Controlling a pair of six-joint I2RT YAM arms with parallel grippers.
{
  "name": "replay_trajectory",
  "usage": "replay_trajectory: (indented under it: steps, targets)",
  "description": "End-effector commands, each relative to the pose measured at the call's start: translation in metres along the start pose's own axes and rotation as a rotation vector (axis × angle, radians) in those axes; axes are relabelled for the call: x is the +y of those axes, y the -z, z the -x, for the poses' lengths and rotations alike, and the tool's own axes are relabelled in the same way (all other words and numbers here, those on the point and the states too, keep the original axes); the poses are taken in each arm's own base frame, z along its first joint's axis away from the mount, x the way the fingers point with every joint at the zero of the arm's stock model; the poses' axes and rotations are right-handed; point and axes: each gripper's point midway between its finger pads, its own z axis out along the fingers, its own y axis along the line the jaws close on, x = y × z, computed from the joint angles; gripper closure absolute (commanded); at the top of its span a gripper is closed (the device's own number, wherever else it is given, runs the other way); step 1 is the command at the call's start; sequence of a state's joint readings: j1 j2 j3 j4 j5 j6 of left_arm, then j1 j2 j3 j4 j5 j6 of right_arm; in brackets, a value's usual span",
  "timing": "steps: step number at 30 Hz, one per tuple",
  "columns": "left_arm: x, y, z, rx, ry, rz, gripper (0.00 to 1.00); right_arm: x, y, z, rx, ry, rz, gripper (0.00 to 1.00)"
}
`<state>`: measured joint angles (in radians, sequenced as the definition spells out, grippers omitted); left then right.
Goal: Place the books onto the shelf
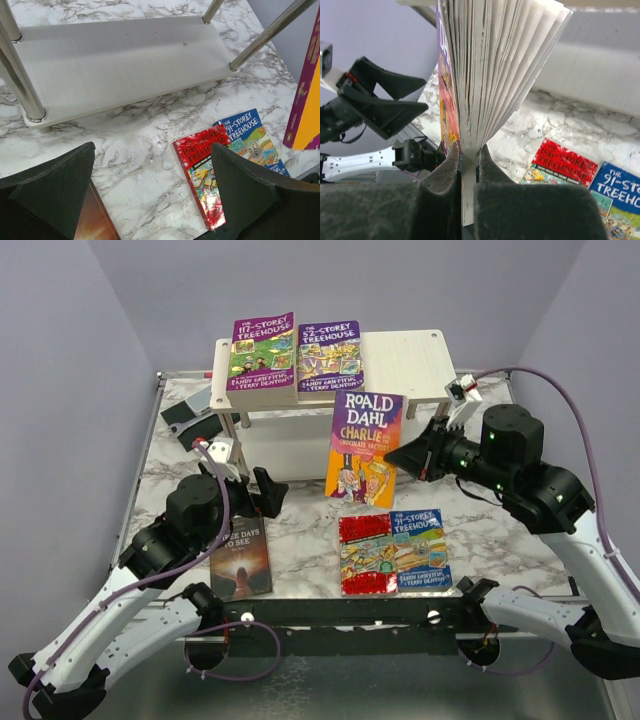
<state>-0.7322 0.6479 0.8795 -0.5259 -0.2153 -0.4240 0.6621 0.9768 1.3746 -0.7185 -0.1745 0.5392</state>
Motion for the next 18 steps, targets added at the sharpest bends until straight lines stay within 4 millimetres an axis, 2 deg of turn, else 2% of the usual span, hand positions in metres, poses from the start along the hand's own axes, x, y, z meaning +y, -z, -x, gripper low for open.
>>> replay_trajectory:
  steps: [1,6,12,18]
  targets:
    - [0.015,0.008,-0.004,-0.004,-0.067,0.043,0.01,0.006,0.003,0.035,-0.060,0.071,-0.042,0.99]
    - [0.018,0.006,-0.017,0.004,-0.062,0.037,0.01,0.016,-0.009,0.068,-0.088,0.106,-0.058,0.99]
    - [0.016,0.006,-0.020,0.000,-0.070,0.011,0.01,0.026,-0.028,0.101,-0.114,0.120,-0.023,0.99]
    - [0.015,0.005,-0.022,-0.002,-0.069,-0.001,0.01,0.027,-0.044,0.132,-0.118,0.083,0.069,0.99]
